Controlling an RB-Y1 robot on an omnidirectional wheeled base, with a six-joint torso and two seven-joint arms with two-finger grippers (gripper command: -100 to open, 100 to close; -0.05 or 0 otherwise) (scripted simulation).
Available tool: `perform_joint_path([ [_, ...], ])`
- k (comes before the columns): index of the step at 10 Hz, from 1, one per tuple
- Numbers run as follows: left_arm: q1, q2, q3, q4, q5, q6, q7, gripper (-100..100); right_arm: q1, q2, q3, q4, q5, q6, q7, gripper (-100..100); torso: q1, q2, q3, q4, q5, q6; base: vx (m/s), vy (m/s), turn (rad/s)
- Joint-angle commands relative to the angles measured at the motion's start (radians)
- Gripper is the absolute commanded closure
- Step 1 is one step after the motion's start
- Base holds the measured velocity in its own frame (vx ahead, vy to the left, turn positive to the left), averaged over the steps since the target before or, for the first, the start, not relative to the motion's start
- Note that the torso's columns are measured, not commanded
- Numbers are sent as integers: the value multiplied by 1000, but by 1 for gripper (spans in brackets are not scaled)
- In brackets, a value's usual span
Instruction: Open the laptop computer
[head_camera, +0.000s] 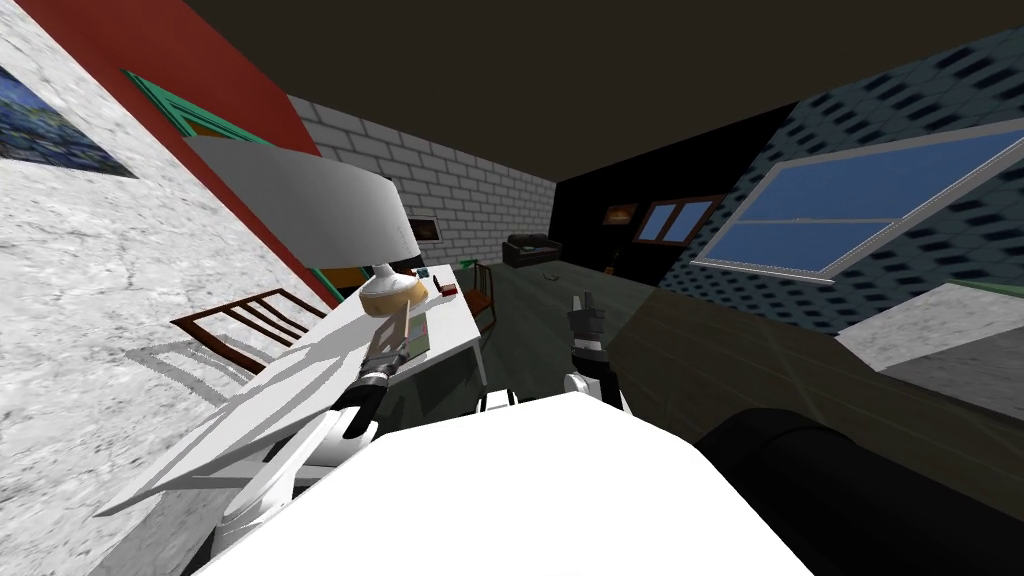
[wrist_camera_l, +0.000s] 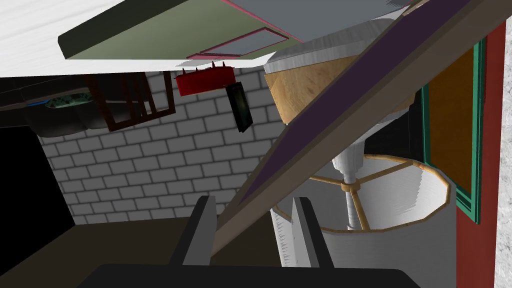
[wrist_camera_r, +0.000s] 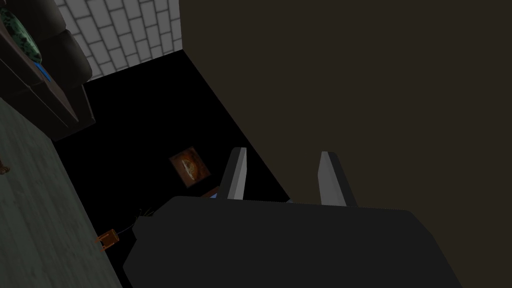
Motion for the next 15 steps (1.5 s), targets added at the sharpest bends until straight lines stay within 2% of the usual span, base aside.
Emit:
perform_joint_path([
  [1,-31,-68,30,57,-25,-14,-74,100,0,0,0,0,0,0,0,0,0,1,1,-1,1,-1,-9,12,60],
  [2,-8,-28,16,0,-6,7,-50,-100,0,0,0,0,0,0,0,0,1,2,1,1,0,-1,-10,-9,-37],
  [5,30,40,9,-86,42,87,-44,-100,0,0,0,0,0,0,0,0,-19,10,5,8,-9,6,3,-5,-83],
  [11,107,176,-3,-259,139,250,-31,-100,0,0,0,0,0,0,0,0,-17,10,5,8,-9,6,-1,-12,-75],
  [12,99,164,-3,-244,132,233,-34,-100,0,0,0,0,0,0,0,0,-17,10,5,8,-9,6,-1,-4,-15],
  [13,100,167,-4,-248,133,240,-34,0,0,0,0,0,0,0,0,0,-17,10,5,8,-9,6,0,0,0],
  [15,100,166,-4,-248,133,240,-34,0,0,0,0,0,0,0,0,0,-17,10,5,8,-9,6,0,0,0],
])
